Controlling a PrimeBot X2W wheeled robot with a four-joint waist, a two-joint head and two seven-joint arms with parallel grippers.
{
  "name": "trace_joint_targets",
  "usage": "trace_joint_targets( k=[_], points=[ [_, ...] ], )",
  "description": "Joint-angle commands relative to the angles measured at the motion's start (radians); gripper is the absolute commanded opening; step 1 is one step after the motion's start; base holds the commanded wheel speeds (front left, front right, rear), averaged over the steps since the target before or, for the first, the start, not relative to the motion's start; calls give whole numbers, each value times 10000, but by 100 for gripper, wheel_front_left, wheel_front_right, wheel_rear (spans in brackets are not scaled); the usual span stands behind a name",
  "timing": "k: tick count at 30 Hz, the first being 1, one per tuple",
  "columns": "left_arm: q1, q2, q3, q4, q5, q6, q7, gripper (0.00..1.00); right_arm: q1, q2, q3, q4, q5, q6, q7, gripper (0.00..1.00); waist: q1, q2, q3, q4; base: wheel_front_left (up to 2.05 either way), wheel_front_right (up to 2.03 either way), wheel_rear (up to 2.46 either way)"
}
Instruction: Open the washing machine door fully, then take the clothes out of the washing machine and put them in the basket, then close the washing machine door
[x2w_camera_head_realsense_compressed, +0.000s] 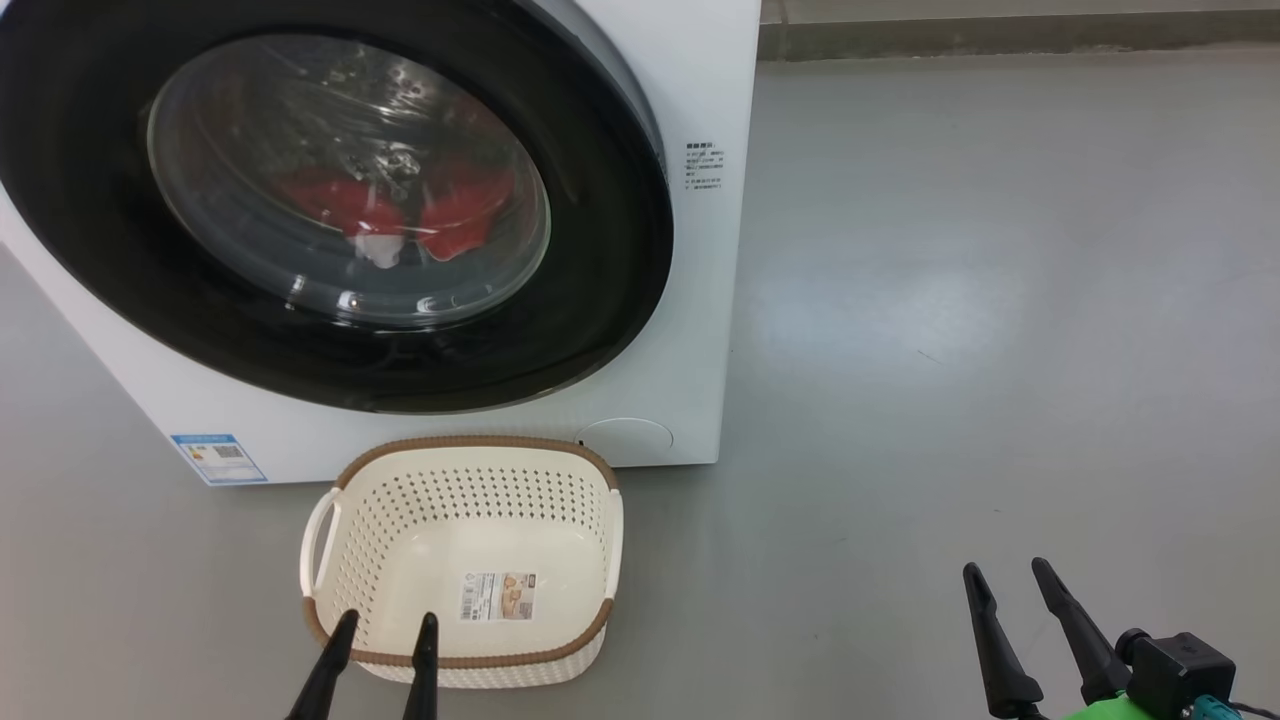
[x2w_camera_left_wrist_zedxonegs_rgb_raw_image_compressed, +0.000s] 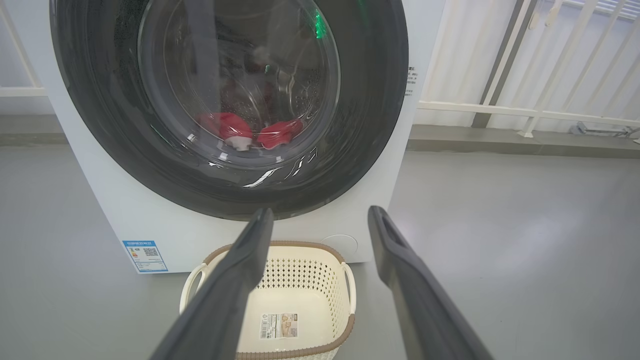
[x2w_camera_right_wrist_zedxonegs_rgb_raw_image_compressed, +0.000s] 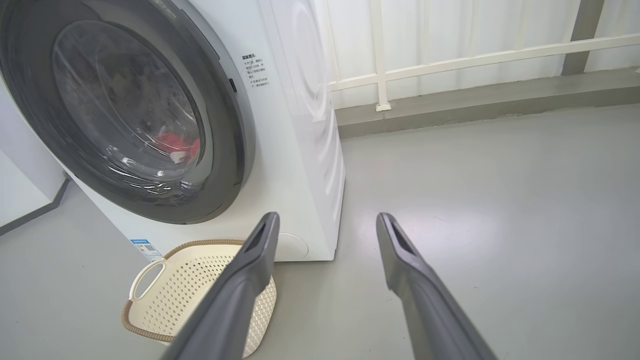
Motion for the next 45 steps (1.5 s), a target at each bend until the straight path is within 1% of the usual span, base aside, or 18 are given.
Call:
trace_joint_targets(
  k=[1, 13, 15, 16, 17, 25, 31, 32, 33, 35, 41, 45],
  points=[
    [-126, 56, 327, -200, -51, -71, -122, 100, -9, -72, 166, -258, 48, 75, -120, 100, 0, 0, -1, -6, 0, 0, 0],
    [-139, 56, 386, -175, -46, -152, -122, 100, -30, -23, 207, -303, 150, 75, -120, 100, 0, 0, 10, -31, 0, 0, 0],
    [-140, 56, 383, -187, -44, -163, -122, 100, -85, -17, 272, -317, 273, 75, -120, 45, 0, 0, 16, -21, 0, 0, 0],
    [-144, 56, 374, -190, -48, -166, -122, 100, -129, -13, 326, -320, 344, 75, -120, 7, 0, 0, 21, -11, 0, 0, 0],
    [-152, 56, 359, -191, -55, -169, -122, 100, -188, -10, 392, -323, 438, 75, -120, 0, 0, 0, 29, 1, 0, 0, 0],
    [-304, 56, 177, -228, -165, -158, -122, 100, -1364, 15, 734, -466, 1351, 75, -120, 0, 0, 0, 228, 194, 0, 0, 0],
    [-499, 56, -75, -271, -218, -156, -122, 100, -2720, 19, 981, -495, 2614, 75, -120, 0, 0, 0, 551, 544, 0, 0, 0],
    [-599, 56, -176, -290, -274, -141, -122, 100, -3171, 20, 1010, -491, 3052, 75, -120, 0, 0, 0, 715, 714, 0, 0, 0],
    [-599, 56, -176, -290, -274, -141, -122, 100, -3171, 20, 1010, -491, 3052, 75, -120, 0, 0, 0, 715, 714, 0, 0, 0],
    [-706, 56, -283, -315, -352, -125, -122, 100, -3615, 20, 1059, -479, 3374, 75, -120, 0, 0, 0, 902, 889, 0, 0, 0],
    [-1092, 56, -645, -331, -604, -62, -122, 100, -4957, 21, 1290, -276, 3715, 75, -120, 0, 0, 0, 1476, 1423, 0, 0, 0],
    [-1370, 56, -902, -314, -747, -27, -122, 100, -5820, -184, 1402, -20, 4015, 75, -120, 0, 0, 0, 1818, 1787, 0, 0, 0]
  ],
)
